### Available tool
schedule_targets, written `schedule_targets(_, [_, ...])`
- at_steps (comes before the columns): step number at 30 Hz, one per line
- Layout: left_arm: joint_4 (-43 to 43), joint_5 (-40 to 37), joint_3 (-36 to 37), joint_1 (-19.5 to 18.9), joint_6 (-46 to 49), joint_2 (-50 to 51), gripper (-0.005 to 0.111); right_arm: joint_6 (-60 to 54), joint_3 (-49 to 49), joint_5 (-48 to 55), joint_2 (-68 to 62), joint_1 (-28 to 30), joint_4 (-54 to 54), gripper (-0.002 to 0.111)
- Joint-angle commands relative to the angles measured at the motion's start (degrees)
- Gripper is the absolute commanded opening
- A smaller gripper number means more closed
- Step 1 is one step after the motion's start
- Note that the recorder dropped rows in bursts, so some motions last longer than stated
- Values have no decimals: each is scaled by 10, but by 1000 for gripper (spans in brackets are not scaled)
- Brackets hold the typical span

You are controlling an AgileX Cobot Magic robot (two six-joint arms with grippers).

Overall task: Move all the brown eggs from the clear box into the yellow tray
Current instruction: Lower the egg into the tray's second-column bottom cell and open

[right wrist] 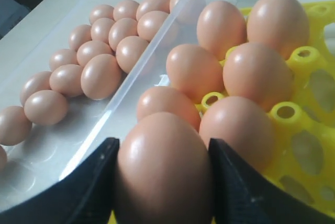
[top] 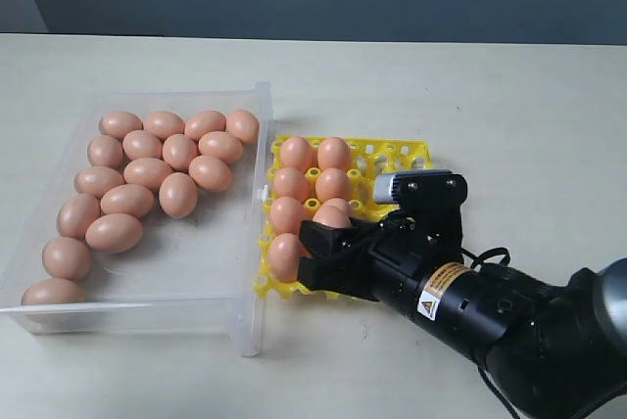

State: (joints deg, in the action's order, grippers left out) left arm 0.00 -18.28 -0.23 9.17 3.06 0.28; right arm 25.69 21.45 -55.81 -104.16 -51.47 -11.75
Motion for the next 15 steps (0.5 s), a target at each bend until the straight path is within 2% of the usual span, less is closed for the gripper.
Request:
schedule_targets(1, [0, 6, 2, 1, 0, -3, 0, -5, 2, 6, -3, 2, -2, 14])
schedule_targets(5, [0, 6, 2, 1, 0, -3, 0, -21, 10, 30, -3, 2, -6, 27])
schedule_targets(15, [0, 6, 2, 1, 0, -3, 0, -33, 17, 48, -4, 2, -6, 28])
